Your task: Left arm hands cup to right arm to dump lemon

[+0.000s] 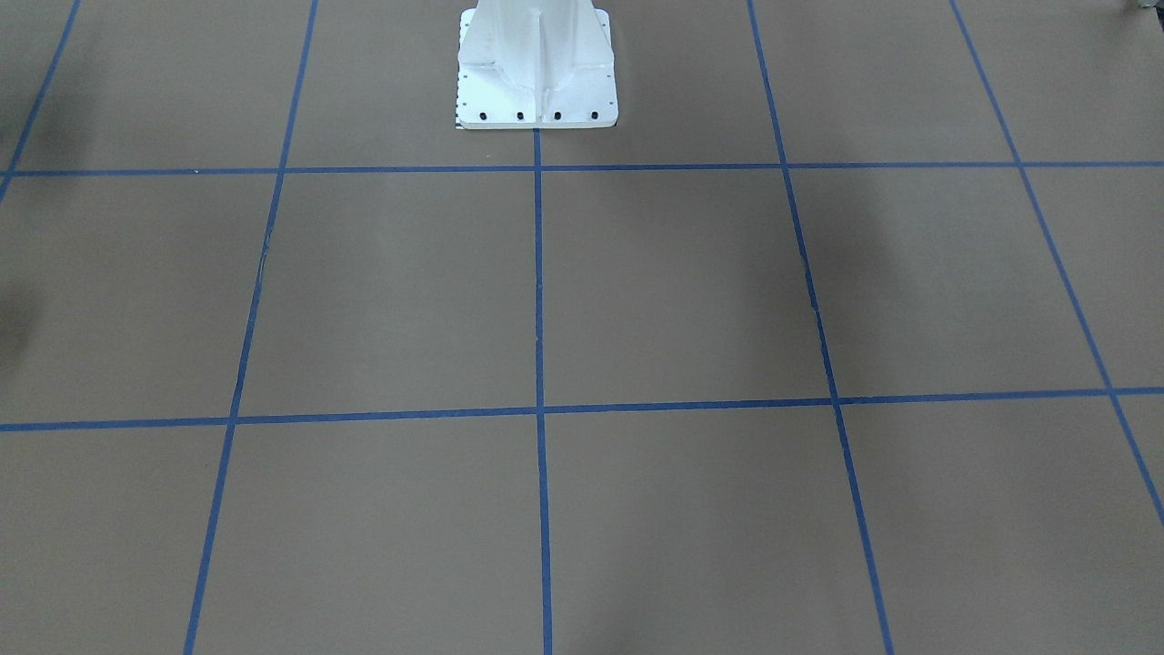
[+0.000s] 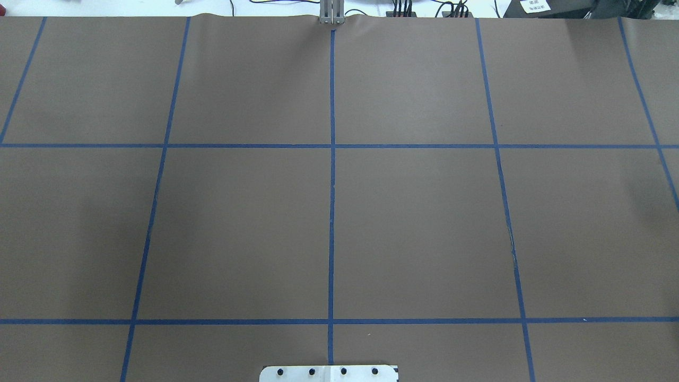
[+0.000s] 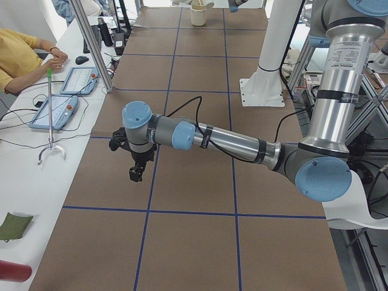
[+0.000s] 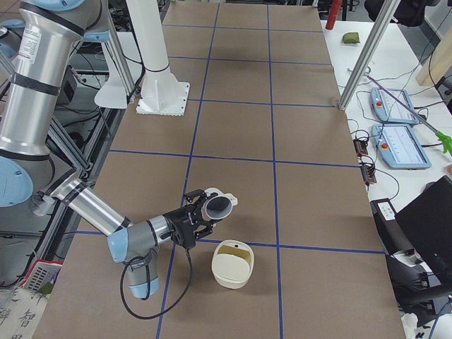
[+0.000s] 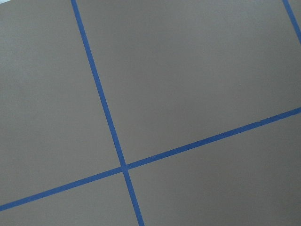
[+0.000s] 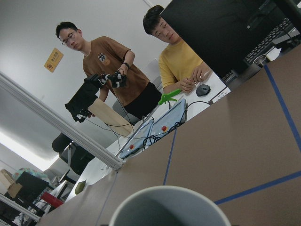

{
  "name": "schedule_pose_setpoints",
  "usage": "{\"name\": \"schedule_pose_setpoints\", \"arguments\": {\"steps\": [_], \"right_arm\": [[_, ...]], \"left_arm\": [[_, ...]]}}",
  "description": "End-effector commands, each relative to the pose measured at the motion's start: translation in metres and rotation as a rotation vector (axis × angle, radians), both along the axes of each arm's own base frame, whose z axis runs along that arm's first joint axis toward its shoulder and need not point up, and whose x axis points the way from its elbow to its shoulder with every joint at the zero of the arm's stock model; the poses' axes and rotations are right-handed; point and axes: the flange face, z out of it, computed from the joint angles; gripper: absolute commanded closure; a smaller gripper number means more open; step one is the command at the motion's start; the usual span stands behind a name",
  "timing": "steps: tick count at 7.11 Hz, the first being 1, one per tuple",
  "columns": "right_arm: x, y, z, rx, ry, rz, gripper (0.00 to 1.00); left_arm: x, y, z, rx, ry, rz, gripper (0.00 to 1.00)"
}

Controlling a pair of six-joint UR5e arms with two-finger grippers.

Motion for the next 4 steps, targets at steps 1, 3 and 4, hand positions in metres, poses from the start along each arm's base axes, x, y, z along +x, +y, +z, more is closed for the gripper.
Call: {"name": "schedule_pose_setpoints", "arguments": {"steps": [1, 3, 4], "right_arm": [[-0.011, -0.034, -0.027, 0.123, 0.252, 0.011, 1.0], [-0.024, -0.077, -0.078, 0.201, 0.42, -0.003, 1.0], [-0.031, -0.105, -0.11, 0.226, 0.444, 0.002, 1.0]], "left_arm": [[0.001, 0.001, 0.0, -0.002, 0.008, 0.003, 0.0], [0.001, 0.001, 0.0, -0.005, 0.012, 0.004, 0.0], [0.002, 0.001, -0.001, -0.007, 0.022, 0.005, 0.0]]}}
